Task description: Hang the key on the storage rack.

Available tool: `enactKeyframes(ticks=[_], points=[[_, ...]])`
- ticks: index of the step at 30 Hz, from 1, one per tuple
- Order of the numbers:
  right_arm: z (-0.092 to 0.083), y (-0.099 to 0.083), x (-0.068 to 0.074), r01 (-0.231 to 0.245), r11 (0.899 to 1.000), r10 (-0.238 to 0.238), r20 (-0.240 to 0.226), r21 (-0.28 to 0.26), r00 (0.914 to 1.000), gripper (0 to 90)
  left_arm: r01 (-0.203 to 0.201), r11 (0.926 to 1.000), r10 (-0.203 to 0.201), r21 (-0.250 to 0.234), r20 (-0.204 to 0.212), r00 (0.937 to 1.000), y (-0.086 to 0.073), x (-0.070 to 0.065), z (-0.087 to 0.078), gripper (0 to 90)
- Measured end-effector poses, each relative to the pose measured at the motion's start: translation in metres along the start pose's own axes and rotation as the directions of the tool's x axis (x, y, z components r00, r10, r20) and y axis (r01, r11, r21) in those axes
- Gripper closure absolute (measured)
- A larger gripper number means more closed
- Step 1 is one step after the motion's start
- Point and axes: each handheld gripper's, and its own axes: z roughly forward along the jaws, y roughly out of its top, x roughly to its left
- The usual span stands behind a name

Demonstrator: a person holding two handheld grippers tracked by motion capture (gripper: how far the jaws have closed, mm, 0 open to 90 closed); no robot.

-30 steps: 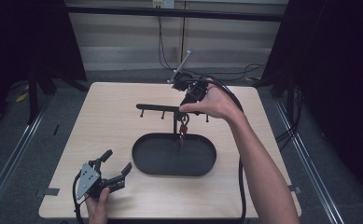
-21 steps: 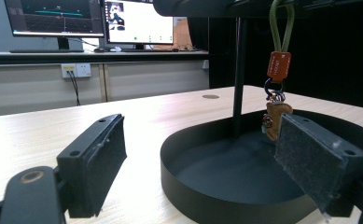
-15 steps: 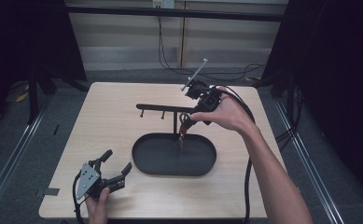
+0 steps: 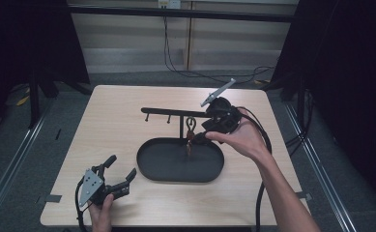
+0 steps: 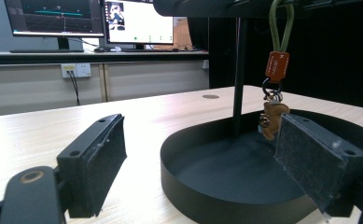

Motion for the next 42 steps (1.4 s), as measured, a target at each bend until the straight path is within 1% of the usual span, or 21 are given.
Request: enactKeyframes(ticks=[3, 4, 7, 10, 14, 16, 21, 22, 24, 25, 27, 29, 31, 34, 36, 37, 38, 39, 40, 41, 42], points=[[0.003, -0.008, 0.001, 0.007, 1.000, -0.007, 0.005, -0.029, 1.0000, 40.3, 0.000, 1.0000, 0.000, 0.000, 0.000, 1.0000, 0.000, 0.000, 0.000, 16.0], [0.007, -0.017, 0.004, 0.032, 0.998, -0.031, 0.012, -0.062, 0.9994, 40.3, 0.000, 1.0000, 0.000, 0.000, 0.000, 1.0000, 0.000, 0.000, 0.000, 16.1], [0.009, -0.025, 0.008, 0.030, 0.996, -0.029, 0.013, -0.089, 0.9995, 39.9, 0.000, 1.0000, 0.000, 0.000, 0.000, 1.0000, 0.000, 0.000, 0.000, 16.0], [0.012, -0.036, 0.010, 0.019, 0.990, -0.016, 0.018, -0.139, 0.9997, 39.8, 0.000, 1.0000, 0.000, 0.000, 0.000, 1.0000, 0.000, 0.000, 0.000, 16.0], [0.017, -0.052, 0.013, 0.006, 0.978, -0.010, -0.016, -0.209, 0.9998, 38.5, 0.001, 1.0000, -0.001, -0.001, 0.000, 1.0000, 0.000, 0.000, 0.000, 16.0], [0.018, -0.056, 0.014, -0.005, 0.974, -0.001, -0.027, -0.228, 0.9996, 38.1, 0.001, 1.0000, -0.001, -0.001, 0.000, 1.0000, 0.000, 0.000, 0.000, 16.0], [0.030, -0.078, 0.011, -0.040, 0.962, 0.037, -0.015, -0.270, 0.9992, 33.4, 0.000, 1.0000, 0.000, -0.001, 0.000, 1.0000, 0.000, 0.000, 0.000, 16.1], [0.035, -0.086, 0.010, -0.045, 0.959, 0.062, 0.052, -0.279, 0.9967, 29.3, 0.000, 1.0000, 0.000, 0.000, 0.000, 1.0000, 0.000, 0.000, 0.000, 16.0], [0.037, -0.090, 0.011, -0.042, 0.954, 0.067, 0.072, -0.296, 0.9952, 27.2, 0.002, 1.0000, -0.002, -0.001, 0.003, 1.0000, 0.000, 0.000, 0.000, 16.0], [0.042, -0.099, 0.010, -0.071, 0.941, 0.092, 0.049, -0.331, 0.9946, 24.2, 0.001, 1.0000, -0.001, -0.001, 0.000, 1.0000, 0.000, 0.000, 0.000, 16.0], [0.046, -0.107, 0.010, -0.082, 0.928, 0.113, 0.066, -0.363, 0.9914, 19.3, 0.003, 1.0000, -0.003, 0.001, 0.004, 1.0000, 0.000, 0.000, 0.000, 16.0], [0.051, -0.117, 0.008, -0.109, 0.906, 0.143, 0.054, -0.408, 0.9882, 17.5, 0.001, 1.0000, -0.001, 0.001, 0.000, 1.0000, 0.000, 0.000, 0.000, 16.0], [0.057, -0.129, 0.007, -0.131, 0.890, 0.164, 0.037, -0.438, 0.9858, 14.4, 0.000, 1.0000, 0.000, -0.001, 0.000, 1.0000, 0.000, 0.000, 0.000, 16.0], [0.068, -0.146, 0.006, -0.185, 0.860, 0.225, 0.027, -0.475, 0.9740, 14.4, 0.000, 1.0000, 0.000, -0.001, 0.000, 1.0000, 0.000, 0.000, 0.000, 16.0], [0.078, -0.157, 0.008, -0.185, 0.853, 0.237, 0.047, -0.487, 0.9705, 15.7, 0.007, 1.0000, -0.007, 0.000, 0.002, 1.0000, 0.000, -0.001, 0.000, 16.0], [0.082, -0.162, 0.009, -0.177, 0.843, 0.238, 0.057, -0.509, 0.9696, 15.4, 0.001, 1.0000, -0.001, 0.001, -0.001, 1.0000, 0.000, 0.000, 0.000, 16.0], [0.085, -0.168, 0.010, -0.176, 0.827, 0.247, 0.064, -0.534, 0.9670, 15.0, 0.001, 1.0000, -0.001, 0.001, -0.001, 1.0000, 0.000, 0.000, 0.000, 16.0], [0.085, -0.168, 0.010, -0.176, 0.827, 0.247, 0.064, -0.534, 0.9670, 15.0, 0.001, 1.0000, -0.001, 0.001, -0.001, 1.0000, 0.000, 0.000, 0.000, 16.0], [0.092, -0.180, 0.011, -0.178, 0.789, 0.280, 0.086, -0.589, 0.9560, 15.0, 0.005, 1.0000, -0.005, 0.001, 0.000, 1.0000, 0.000, 0.000, 0.000, 16.0], [0.092, -0.180, 0.011, -0.178, 0.789, 0.280, 0.086, -0.589, 0.9560, 15.0, 0.006, 1.0000, -0.006, 0.000, 0.000, 1.0000, 0.000, -0.001, 0.000, 16.0], [0.098, -0.189, 0.013, -0.169, 0.762, 0.298, 0.108, -0.625, 0.9484, 14.9, 0.006, 1.0000, -0.006, 0.000, 0.000, 1.0000, 0.000, -0.001, 0.000, 16.0]])
